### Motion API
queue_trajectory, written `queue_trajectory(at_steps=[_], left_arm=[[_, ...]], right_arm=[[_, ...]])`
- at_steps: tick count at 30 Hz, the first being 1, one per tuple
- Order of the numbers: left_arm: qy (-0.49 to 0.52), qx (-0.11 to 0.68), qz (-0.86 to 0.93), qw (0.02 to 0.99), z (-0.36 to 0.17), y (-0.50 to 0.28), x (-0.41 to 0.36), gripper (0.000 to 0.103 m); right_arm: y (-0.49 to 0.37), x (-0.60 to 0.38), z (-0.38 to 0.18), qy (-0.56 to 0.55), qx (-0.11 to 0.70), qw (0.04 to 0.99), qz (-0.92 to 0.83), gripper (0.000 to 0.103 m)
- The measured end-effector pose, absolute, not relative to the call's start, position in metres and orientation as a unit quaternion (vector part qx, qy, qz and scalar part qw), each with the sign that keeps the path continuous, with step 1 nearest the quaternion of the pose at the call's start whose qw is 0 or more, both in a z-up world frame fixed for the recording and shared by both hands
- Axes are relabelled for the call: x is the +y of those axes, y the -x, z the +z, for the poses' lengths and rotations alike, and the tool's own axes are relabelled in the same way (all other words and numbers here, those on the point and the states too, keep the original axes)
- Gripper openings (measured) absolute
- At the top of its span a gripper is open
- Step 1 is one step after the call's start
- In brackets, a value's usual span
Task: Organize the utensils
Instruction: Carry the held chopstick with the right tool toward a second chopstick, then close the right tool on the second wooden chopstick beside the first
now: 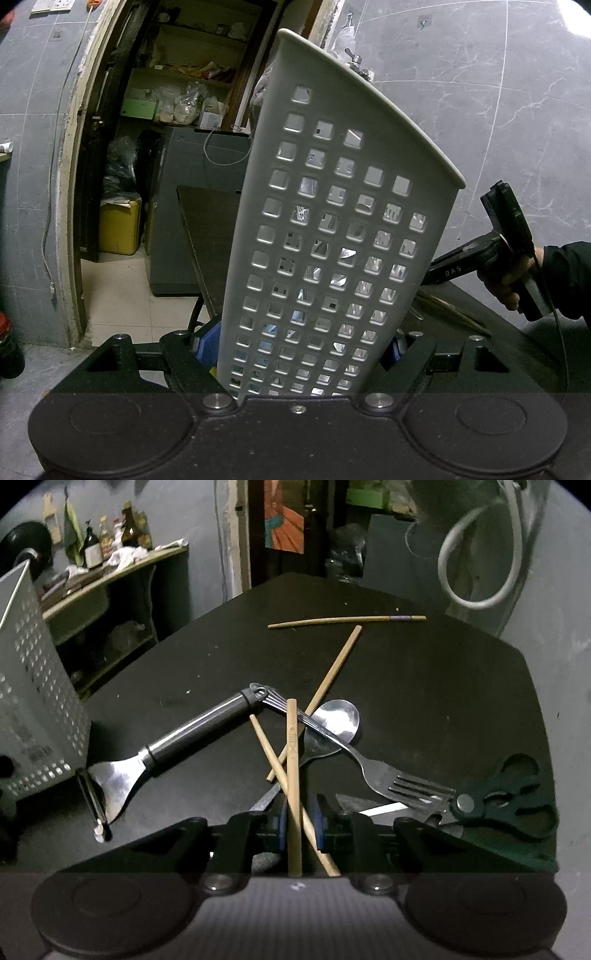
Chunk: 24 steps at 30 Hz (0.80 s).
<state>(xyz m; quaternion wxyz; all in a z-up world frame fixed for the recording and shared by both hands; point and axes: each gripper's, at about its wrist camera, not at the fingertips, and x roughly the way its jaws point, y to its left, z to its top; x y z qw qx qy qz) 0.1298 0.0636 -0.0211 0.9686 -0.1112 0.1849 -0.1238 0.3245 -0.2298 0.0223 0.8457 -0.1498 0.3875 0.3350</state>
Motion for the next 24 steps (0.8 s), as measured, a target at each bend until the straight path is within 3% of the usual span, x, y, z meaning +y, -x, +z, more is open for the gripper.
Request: queue_trajectory(at_steps=[1, 7, 14, 19, 24], left_arm=[[0.111, 0.185, -0.124, 0.969, -0.021, -0.13, 0.063, 0.081], [0.111, 0.185, -0.124, 0.968, -0.021, -0.13, 0.063, 0.081], [0.113, 0.185, -0.124, 0.968, -0.021, -0.13, 0.063, 0.081], [0.113, 0.184, -0.123, 0.969, -0.021, -0.13, 0.063, 0.081], [0.114, 0.184, -0.123, 0.969, -0.021, -0.13, 0.063, 0.081]], right_arm=[[-0.324, -0.23, 0.022, 0.145, 0.388, 0.846, 0.335, 0.008], [-0.321, -0.23, 0.022, 0.103, 0.402, 0.86, 0.297, 0.007], [-0.32, -0.255, 0.022, -0.046, 0.408, 0.885, 0.218, 0.007], [-0.3, -0.254, 0.034, -0.049, 0.368, 0.899, 0.232, 0.007], [-0.3, -0.243, 0.026, -0.008, 0.384, 0.893, 0.234, 0.008]])
